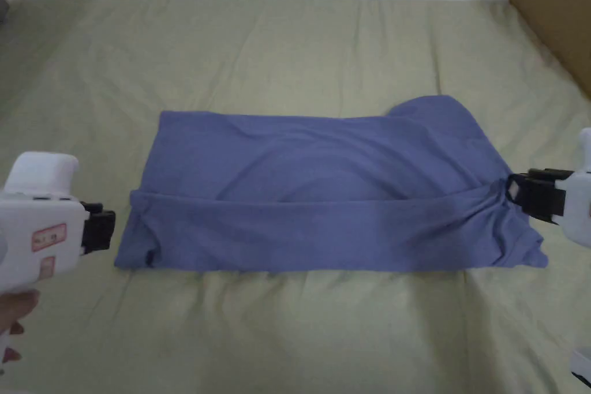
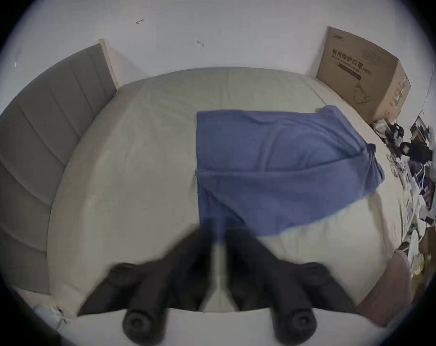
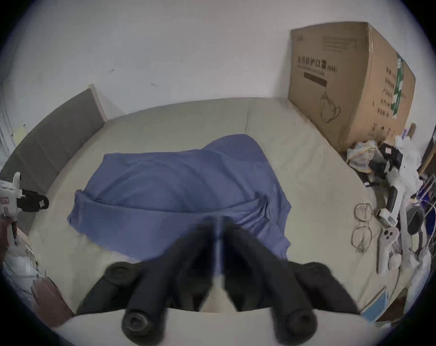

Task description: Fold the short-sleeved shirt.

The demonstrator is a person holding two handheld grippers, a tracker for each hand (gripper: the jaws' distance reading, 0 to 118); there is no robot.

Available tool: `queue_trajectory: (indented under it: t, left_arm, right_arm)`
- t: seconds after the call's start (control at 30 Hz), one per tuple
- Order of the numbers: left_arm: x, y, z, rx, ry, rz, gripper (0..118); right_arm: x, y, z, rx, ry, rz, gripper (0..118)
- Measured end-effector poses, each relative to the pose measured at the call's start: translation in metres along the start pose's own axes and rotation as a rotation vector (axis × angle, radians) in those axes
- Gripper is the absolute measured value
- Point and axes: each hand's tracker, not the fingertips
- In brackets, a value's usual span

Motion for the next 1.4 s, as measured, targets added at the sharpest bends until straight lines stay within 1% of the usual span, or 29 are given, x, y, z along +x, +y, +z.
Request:
queue_trajectory:
  t: [0.03,0.1,0.23,0.27,0.3,0.33,0.37,0.4,0.43,0.47,0.57,0.63,0.67,0.73,0.77,0.8,0.83,0.9,0.93,0.97,1.03,1.07,1.1,1.13,1.17,1.2,1.33,1.37,1.4]
  left_arm:
    - [0.001,-0.007,0.003,-0.005,0.019,0.002,0]
    - [-0.004,-0.015,0.002,-0.032,0.007,0.048,0]
    - [-0.018,-0.016,-0.021,-0.081,-0.013,0.156,1]
    - [-0.025,-0.011,-0.029,-0.08,-0.017,0.185,9]
    - [-0.031,-0.009,-0.037,-0.074,-0.024,0.216,33]
    - [-0.035,-0.006,-0.048,-0.078,-0.012,0.228,83]
    - [-0.038,-0.004,-0.06,-0.094,0.004,0.244,114]
    - [-0.042,0.0,-0.073,-0.116,0.025,0.248,117]
    - [-0.044,-0.003,-0.081,-0.092,0.046,0.244,112]
    - [-0.043,-0.003,-0.091,-0.102,0.065,0.234,112]
    - [-0.037,-0.006,-0.124,-0.216,0.119,0.156,112]
    - [-0.032,-0.014,-0.139,-0.234,0.101,0.148,111]
    - [-0.03,-0.011,-0.14,-0.241,0.056,0.162,107]
    - [-0.023,-0.015,-0.145,-0.261,-0.025,0.201,90]
    - [-0.019,-0.016,-0.146,-0.256,0.003,0.186,79]
    - [-0.017,-0.012,-0.137,-0.25,0.043,0.124,59]
    - [-0.019,-0.012,-0.132,-0.227,0.021,0.096,51]
    - [-0.026,-0.012,-0.125,-0.184,-0.013,0.101,30]
    - [-0.03,-0.007,-0.116,-0.173,-0.093,0.15,5]
    - [-0.031,-0.006,-0.113,-0.176,-0.055,0.158,5]
    - [-0.034,-0.002,-0.103,-0.147,-0.059,0.15,5]
    - [-0.034,0.001,-0.097,-0.132,-0.051,0.139,5]
    - [-0.033,0.003,-0.094,-0.124,-0.044,0.124,5]
    - [-0.031,0.004,-0.093,-0.123,-0.046,0.114,5]
    - [-0.029,0.005,-0.092,-0.123,-0.039,0.103,5]
    - [-0.026,0.009,-0.086,-0.12,-0.035,0.095,5]
    - [-0.023,0.01,-0.083,-0.123,-0.036,0.087,5]
    - [-0.023,0.01,-0.084,-0.129,-0.036,0.094,5]
    - [-0.023,0.009,-0.086,-0.138,-0.039,0.103,5]
  right_arm:
    - [-0.003,-0.005,0.003,0.001,0.006,0.003,5]
    - [-0.004,-0.009,0.002,-0.042,0.033,-0.01,5]
    - [0.0,-0.017,0.0,-0.087,0.057,-0.098,5]
    - [0.001,-0.017,0.001,-0.089,0.062,-0.108,5]
    - [0.004,-0.017,0.0,-0.089,0.064,-0.108,5]
    - [0.004,-0.017,0.0,-0.09,0.063,-0.107,5]
    - [0.004,-0.017,0.0,-0.093,0.062,-0.104,5]
    - [0.004,-0.018,0.0,-0.098,0.064,-0.101,5]
    - [0.007,-0.018,-0.001,-0.102,0.066,-0.1,5]
    - [0.007,-0.019,-0.002,-0.105,0.07,-0.1,5]
    - [0.012,-0.021,-0.006,-0.117,0.073,-0.102,5]
    - [0.014,-0.022,-0.01,-0.126,0.066,-0.101,5]
    - [0.015,-0.023,-0.012,-0.128,0.063,-0.101,5]
    - [0.019,-0.025,-0.017,-0.141,0.052,-0.105,5]
    - [0.021,-0.026,-0.019,-0.148,0.048,-0.107,5]
    - [0.023,-0.028,-0.02,-0.152,0.045,-0.109,5]
    - [0.026,-0.03,-0.021,-0.155,0.042,-0.11,5]
    - [0.032,-0.032,-0.022,-0.156,0.034,-0.109,5]
    - [0.037,-0.032,-0.023,-0.157,0.03,-0.107,5]
    - [0.043,-0.033,-0.025,-0.159,0.025,-0.107,5]
    - [0.057,-0.032,-0.032,-0.164,-0.013,-0.118,6]
    - [0.063,-0.031,-0.037,-0.172,-0.029,-0.131,18]
    - [0.073,-0.031,-0.044,-0.199,-0.041,-0.159,44]
    - [0.081,-0.032,-0.056,-0.246,-0.053,-0.189,91]
    - [0.088,-0.033,-0.066,-0.286,-0.074,-0.211,111]
    - [0.095,-0.035,-0.075,-0.28,-0.08,-0.245,112]
    - [0.115,-0.039,-0.113,-0.381,-0.114,-0.372,112]
    - [0.114,-0.04,-0.117,-0.39,-0.109,-0.381,111]
    - [0.113,-0.042,-0.122,-0.407,-0.097,-0.372,109]
